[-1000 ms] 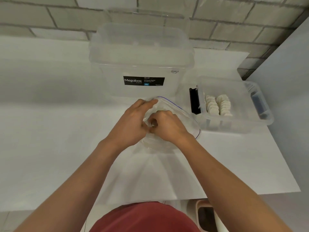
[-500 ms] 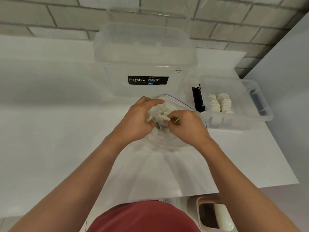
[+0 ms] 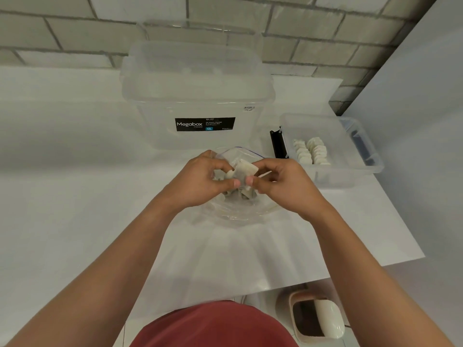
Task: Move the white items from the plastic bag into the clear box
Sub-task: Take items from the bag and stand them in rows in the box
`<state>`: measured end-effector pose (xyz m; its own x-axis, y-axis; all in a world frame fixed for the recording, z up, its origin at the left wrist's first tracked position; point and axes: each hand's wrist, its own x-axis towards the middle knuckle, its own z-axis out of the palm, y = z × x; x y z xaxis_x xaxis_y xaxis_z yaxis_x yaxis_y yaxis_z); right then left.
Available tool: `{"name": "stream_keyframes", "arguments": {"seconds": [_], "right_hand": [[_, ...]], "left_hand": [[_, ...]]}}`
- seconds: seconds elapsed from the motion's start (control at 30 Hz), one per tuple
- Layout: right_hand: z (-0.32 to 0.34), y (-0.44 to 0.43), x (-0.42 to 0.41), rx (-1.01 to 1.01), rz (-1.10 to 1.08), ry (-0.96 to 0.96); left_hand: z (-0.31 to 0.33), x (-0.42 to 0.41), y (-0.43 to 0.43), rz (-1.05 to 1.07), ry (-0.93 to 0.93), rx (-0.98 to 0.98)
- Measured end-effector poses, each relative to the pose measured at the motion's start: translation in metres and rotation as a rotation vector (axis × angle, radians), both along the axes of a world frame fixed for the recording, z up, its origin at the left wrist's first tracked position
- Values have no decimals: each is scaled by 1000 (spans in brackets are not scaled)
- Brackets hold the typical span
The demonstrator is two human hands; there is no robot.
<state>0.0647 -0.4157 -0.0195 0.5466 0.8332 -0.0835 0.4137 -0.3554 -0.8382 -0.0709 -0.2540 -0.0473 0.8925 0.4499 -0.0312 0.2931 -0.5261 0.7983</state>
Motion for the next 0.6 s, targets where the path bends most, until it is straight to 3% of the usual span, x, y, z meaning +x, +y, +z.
{"name": "stream_keyframes", "arguments": {"seconds": [0.23, 0.6], "right_hand": [[7, 6, 9, 28, -32, -71], [5, 5, 19, 37, -38, 15]], "left_hand": [[2, 2, -3, 15, 8, -36], [3, 1, -6, 26, 41, -19]]}}
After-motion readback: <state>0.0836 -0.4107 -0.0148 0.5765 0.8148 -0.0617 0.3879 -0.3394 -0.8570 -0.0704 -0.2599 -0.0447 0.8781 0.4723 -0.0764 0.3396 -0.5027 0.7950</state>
